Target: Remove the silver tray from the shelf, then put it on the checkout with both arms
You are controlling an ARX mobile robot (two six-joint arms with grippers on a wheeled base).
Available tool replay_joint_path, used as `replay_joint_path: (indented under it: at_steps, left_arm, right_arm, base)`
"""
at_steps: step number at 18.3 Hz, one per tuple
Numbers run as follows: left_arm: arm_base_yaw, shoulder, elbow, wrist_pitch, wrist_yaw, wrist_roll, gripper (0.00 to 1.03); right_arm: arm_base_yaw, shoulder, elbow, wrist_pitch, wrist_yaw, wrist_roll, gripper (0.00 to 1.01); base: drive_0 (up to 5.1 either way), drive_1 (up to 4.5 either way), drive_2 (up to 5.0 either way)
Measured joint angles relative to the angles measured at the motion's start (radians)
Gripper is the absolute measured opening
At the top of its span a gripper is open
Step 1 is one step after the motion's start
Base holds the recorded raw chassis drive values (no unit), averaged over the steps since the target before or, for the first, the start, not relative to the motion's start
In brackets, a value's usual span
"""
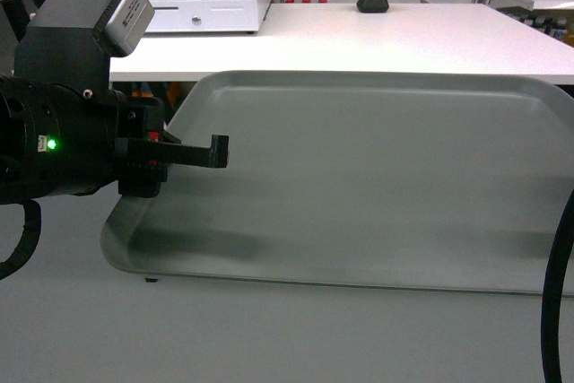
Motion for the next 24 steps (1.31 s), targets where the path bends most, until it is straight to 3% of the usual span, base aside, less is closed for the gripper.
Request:
replay_joint_path:
  at_steps: [24]
  left_arm:
    - [0.000, 0.000, 0.000, -0.002, -0.001, 0.000, 0.03]
  right_arm:
    - [0.000, -0.001, 0.000, -0.002, 0.001, -0.003, 0.03]
  base:
    - [0.0, 4.17, -4.2]
